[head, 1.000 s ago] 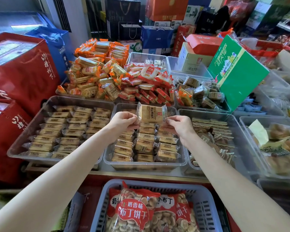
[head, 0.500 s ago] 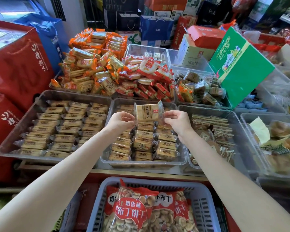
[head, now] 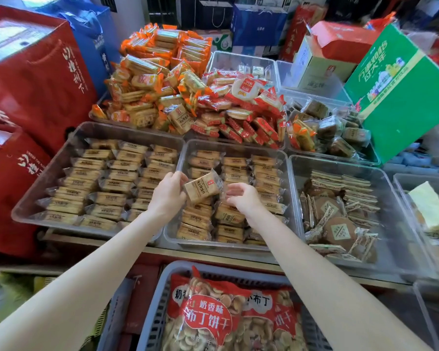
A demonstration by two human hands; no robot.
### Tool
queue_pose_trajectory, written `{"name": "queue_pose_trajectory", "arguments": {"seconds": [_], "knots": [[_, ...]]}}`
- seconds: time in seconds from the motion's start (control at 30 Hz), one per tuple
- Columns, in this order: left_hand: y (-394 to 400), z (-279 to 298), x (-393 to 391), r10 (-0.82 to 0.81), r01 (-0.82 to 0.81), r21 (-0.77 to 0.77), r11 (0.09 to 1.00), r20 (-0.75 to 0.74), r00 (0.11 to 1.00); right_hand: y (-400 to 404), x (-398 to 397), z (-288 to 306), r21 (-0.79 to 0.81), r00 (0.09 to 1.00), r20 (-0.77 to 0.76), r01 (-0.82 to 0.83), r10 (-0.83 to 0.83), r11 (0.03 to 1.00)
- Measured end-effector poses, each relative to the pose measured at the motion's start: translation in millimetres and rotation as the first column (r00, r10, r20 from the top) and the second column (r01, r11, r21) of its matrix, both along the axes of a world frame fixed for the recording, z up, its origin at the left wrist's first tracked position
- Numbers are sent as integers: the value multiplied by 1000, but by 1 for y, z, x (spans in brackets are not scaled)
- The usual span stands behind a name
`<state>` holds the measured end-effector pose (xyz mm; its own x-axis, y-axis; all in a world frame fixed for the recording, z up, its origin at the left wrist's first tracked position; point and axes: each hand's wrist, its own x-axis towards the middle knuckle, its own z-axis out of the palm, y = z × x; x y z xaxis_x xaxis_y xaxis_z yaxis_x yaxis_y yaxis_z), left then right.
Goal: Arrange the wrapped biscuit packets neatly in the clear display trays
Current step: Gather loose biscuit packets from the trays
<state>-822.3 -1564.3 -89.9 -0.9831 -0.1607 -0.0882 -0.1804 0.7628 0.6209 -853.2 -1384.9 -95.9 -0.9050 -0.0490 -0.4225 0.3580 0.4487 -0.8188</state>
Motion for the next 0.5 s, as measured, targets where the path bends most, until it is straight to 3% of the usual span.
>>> {"name": "queue_pose_trajectory", "arguments": {"seconds": [0.1, 0.17, 0.2, 0.27, 0.37, 0.43, 0.5], "knots": [[18, -4, 6, -152, 139, -138, 981, -85, 985, 30, 2, 8, 247, 977, -124, -141, 176, 959], [35, -10, 10, -304, 284, -160, 946, -122, 945, 57, 5, 16, 451, 930, -162, -229, 331, 863], [43, -14, 12, -399, 376, -178, 909, -116, 910, 71, 8, 20, 552, 897, -125, -292, 424, 781], [61, -24, 11, -599, 568, -252, 783, -63, 798, 94, 16, 26, 730, 807, 58, -436, 587, 527], [82, -35, 7, -729, 733, -339, 590, 165, 664, 107, 27, 20, 840, 675, 276, -515, 685, 169], [86, -37, 5, -702, 768, -362, 529, 323, 635, 105, 30, 6, 886, 656, 289, -459, 697, 65], [86, -36, 5, -685, 774, -360, 521, 365, 631, 102, 31, -7, 920, 680, 244, -388, 691, 58]]}}
